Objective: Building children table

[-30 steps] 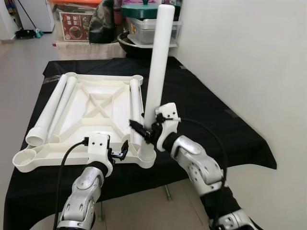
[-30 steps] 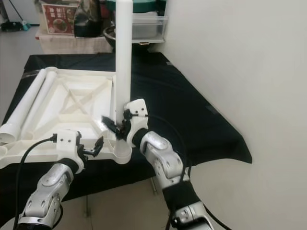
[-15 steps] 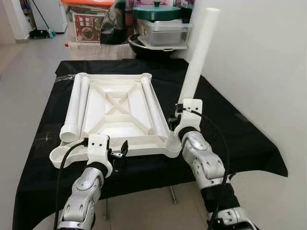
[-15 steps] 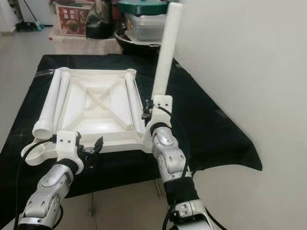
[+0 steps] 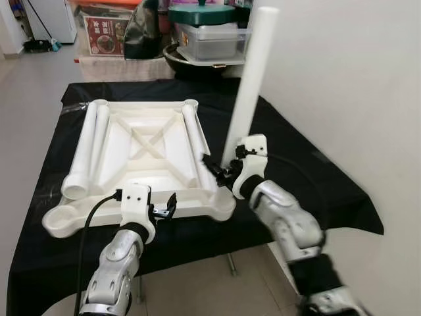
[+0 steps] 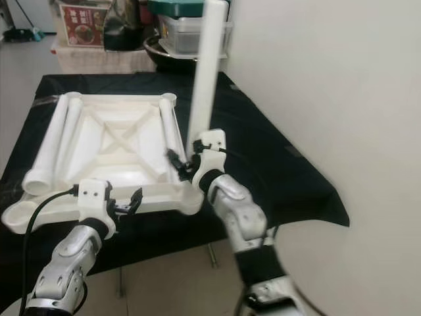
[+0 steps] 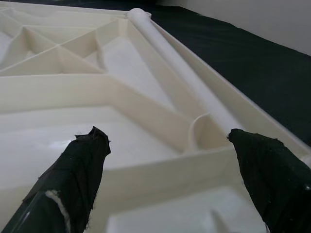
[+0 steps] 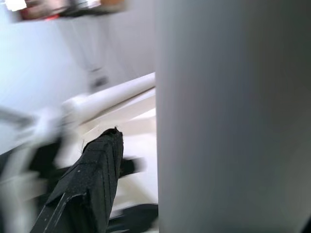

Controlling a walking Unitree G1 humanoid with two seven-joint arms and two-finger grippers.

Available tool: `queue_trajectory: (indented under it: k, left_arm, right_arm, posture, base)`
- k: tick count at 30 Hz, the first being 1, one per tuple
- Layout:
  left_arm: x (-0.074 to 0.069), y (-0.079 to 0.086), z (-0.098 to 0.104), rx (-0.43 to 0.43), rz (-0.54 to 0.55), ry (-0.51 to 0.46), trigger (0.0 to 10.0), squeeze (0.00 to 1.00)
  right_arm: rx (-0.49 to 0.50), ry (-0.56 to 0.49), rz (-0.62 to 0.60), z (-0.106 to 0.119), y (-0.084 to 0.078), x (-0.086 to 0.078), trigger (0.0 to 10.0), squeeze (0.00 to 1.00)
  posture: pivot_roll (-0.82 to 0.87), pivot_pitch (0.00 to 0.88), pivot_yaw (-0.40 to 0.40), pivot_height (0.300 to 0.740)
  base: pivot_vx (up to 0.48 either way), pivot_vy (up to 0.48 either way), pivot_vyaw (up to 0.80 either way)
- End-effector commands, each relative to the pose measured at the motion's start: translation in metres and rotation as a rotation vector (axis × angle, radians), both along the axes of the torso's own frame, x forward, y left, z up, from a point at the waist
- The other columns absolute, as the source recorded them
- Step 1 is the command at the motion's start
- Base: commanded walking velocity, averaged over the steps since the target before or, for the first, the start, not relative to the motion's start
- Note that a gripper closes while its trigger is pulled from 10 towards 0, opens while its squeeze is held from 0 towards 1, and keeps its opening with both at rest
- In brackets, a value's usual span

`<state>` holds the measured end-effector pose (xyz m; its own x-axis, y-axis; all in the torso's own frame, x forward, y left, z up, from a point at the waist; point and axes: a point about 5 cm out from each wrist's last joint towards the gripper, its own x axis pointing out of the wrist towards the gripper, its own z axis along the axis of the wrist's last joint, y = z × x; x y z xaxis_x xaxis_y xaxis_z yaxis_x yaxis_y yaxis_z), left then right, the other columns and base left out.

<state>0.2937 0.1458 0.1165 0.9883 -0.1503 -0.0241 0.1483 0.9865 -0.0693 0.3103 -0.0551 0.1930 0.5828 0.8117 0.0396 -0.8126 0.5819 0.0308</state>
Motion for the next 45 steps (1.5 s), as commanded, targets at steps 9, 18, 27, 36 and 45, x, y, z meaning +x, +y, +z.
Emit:
queue_trajectory:
  k: [9,18,27,36,45]
  left_arm:
    - [0.001,0.001,0.0,0.008,0.005,0.004,10.0,0.0]
    - [0.0,0.001,-0.001,0.008,0.0,0.007,10.0,0.0]
    - [0.0,0.0,-0.003,0.007,-0.007,0.013,10.0,0.0]
    - [0.0,0.0,-0.003,0.006,-0.002,0.01,10.0,0.0]
    - [0.0,-0.002,-0.002,0.004,-0.011,0.009,10.0,0.0]
  right_arm:
    - [-0.079,0.093,-0.107,-0.03,0.005,0.013,0.0,0.0]
    - [-0.118,0.249,-0.89,-0.05,-0.07,0.049,0.0,0.0]
    - [-0.172,0.251,-1.005,-0.053,-0.063,0.041,10.0,0.0]
    - [0.06,0.138,-0.775,-0.013,-0.038,0.047,10.0,1.0]
    - [0.162,0.038,-0.24,0.019,-0.005,0.026,10.0,0.0]
  posture:
    - [0.1,0.0,-0.12,0.74]
    - [0.1,0.0,-0.114,0.74]
    - [0.09,0.0,-0.107,0.74]
    - [0.09,0.0,-0.113,0.74]
    - [0.08,0.0,-0.11,0.74]
  base:
    - [0.0,0.0,0.0]
    - [0.0,0.0,0.0]
    - [0.0,0.0,0.0]
    - [0.0,0.0,0.0]
    - [0.0,0.0,0.0]
